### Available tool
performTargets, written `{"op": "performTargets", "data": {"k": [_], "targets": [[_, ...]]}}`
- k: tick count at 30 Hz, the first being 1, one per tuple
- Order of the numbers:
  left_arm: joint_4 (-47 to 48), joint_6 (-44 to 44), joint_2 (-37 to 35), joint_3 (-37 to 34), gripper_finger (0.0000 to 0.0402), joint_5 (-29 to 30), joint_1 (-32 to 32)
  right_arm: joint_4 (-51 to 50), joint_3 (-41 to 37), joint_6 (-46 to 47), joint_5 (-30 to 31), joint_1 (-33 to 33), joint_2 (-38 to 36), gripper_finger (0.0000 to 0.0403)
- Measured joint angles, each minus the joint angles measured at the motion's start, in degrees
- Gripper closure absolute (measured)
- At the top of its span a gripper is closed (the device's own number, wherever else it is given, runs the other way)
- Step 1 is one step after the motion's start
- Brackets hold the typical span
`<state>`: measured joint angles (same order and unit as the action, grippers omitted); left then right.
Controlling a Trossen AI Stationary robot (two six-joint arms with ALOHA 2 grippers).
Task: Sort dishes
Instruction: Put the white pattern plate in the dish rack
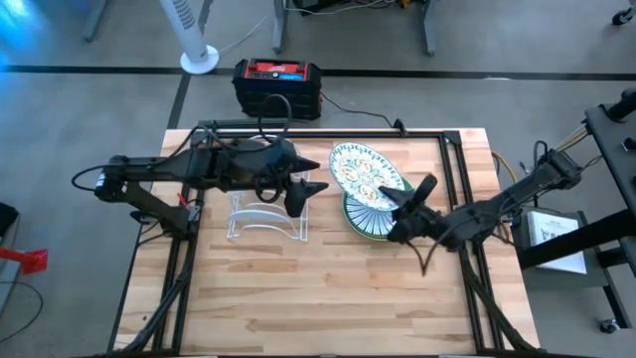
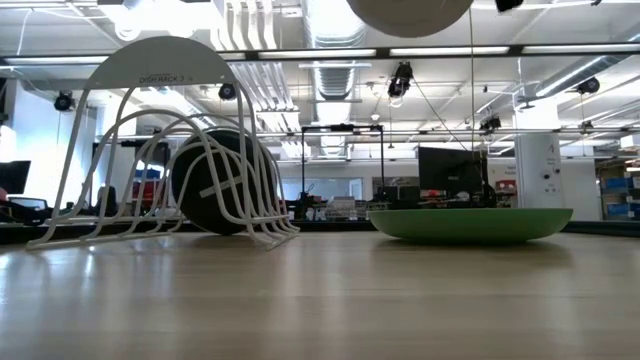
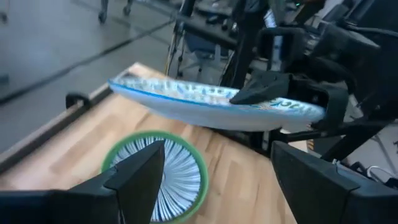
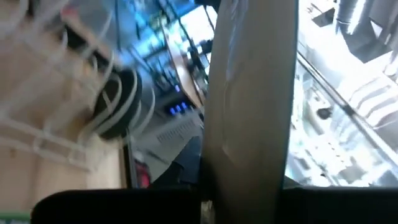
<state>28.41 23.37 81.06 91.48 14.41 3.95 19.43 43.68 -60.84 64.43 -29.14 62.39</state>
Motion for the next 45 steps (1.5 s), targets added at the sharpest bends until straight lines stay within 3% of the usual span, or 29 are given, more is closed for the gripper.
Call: {"op": "performTargets", "data": {"k": [4, 11, 19, 25, 33, 40, 45], "targets": [[-0.51, -3.84, -0.11, 2.54, 0.0118, 0.04, 0.74, -3.39, 0.0, 8.5, -5.92, 1.32, -4.89, 0.0377], [-0.36, -7.72, -0.11, 3.65, 0.0118, 0.24, 0.93, -11.27, 0.0, 26.32, -21.53, 8.34, -11.5, 0.0377], [3.95, -11.6, -0.15, 3.65, 0.0118, 0.7, 0.93, -13.71, 0.0, 36.54, -37.46, 18.39, -13.18, 0.0377], [9.33, -13.07, -0.37, 3.65, 0.0118, 10.47, 0.95, -13.55, -0.02, 42.22, -49.7, 26.44, -12.47, 0.0377], [5.28, -14.25, -0.52, 3.65, 0.0118, 19.74, 0.93, -12.39, -0.11, 47.22, -62.07, 35.32, -10.19, 0.0377], [4.61, -18.21, -0.63, 3.65, 0.0118, 31.37, 0.91, -9.2, -0.13, 52.26, -75.19, 44.2, -6.39, 0.0377], [4.6, -21.86, -0.63, 3.65, 0.0118, 35.22, 0.93, -4.76, -0.13, 55.37, -83.58, 49.43, -1.93, 0.0377]]}}
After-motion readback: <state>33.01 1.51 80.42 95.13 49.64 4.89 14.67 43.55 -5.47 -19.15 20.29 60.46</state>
